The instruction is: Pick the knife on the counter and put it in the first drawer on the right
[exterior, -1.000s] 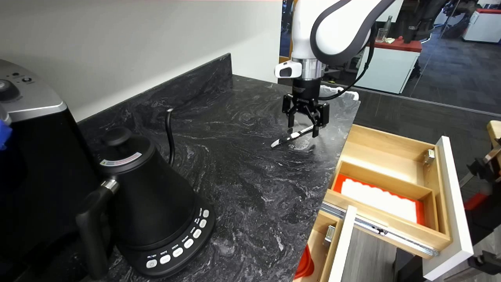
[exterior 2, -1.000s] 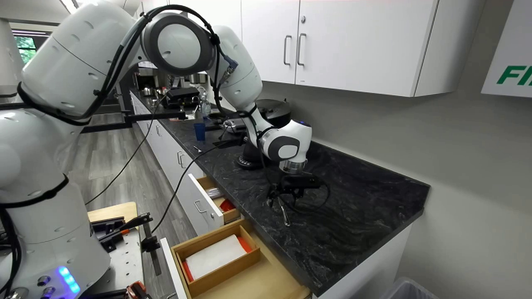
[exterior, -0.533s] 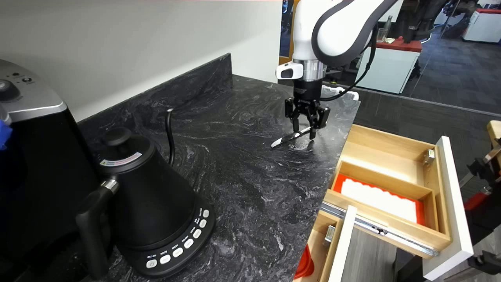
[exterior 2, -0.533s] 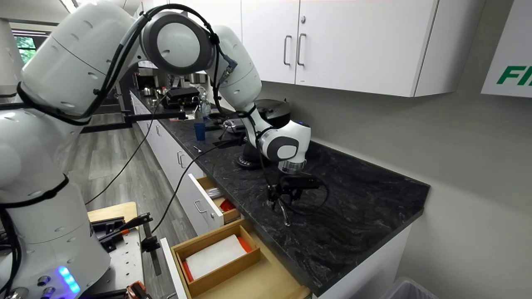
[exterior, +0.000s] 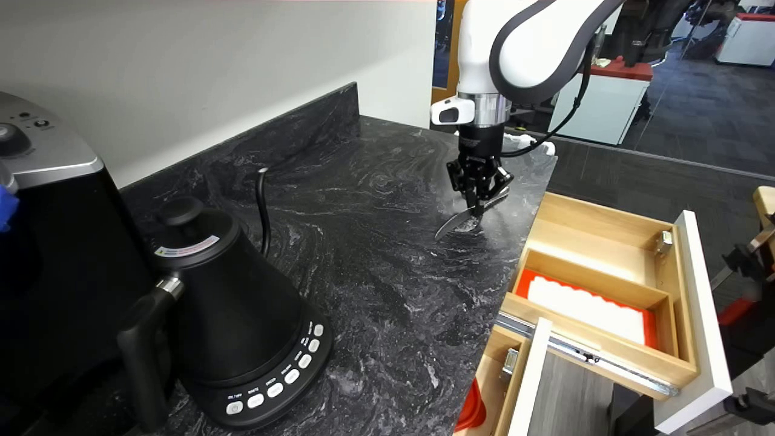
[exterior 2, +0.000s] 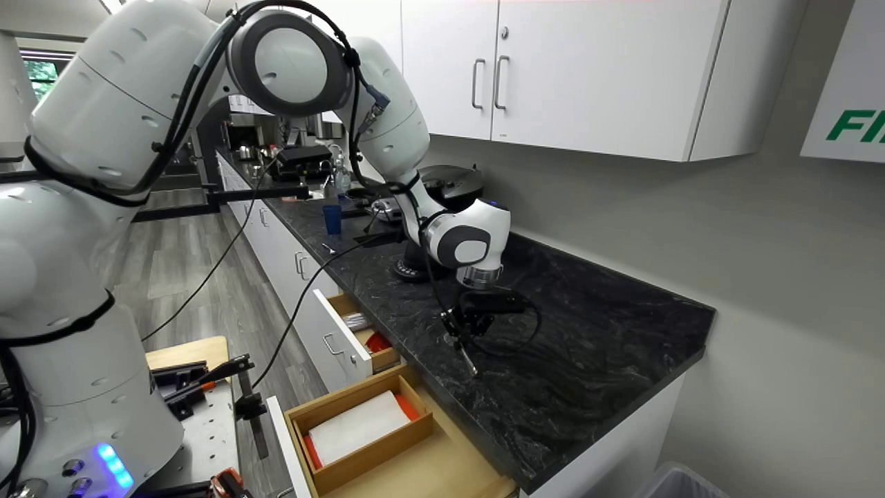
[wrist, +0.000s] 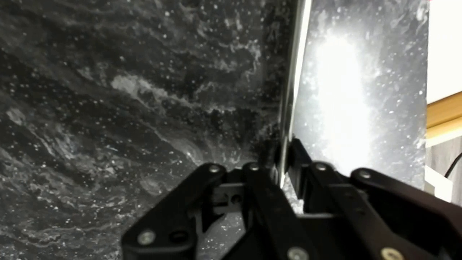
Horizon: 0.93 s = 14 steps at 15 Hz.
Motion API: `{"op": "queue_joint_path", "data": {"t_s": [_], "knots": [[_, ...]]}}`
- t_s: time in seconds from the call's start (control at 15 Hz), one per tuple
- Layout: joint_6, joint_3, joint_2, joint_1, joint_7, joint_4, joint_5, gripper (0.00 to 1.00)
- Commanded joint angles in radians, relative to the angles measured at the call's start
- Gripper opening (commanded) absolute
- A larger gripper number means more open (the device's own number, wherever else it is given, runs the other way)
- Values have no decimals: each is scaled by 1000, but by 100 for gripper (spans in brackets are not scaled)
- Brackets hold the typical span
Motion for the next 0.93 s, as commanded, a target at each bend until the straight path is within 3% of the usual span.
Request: {"op": "queue_joint_path", "data": {"t_s": [0.0,0.33,0.4,0.87], "knots": [[26,-21,-62,19,10,-88,-10,6],[-38,-84,-152,70,129,-132,-41,7],[-67,-92,-146,77,151,-92,-41,7],[-286,-71,-201,76,307,-45,65,7]]}}
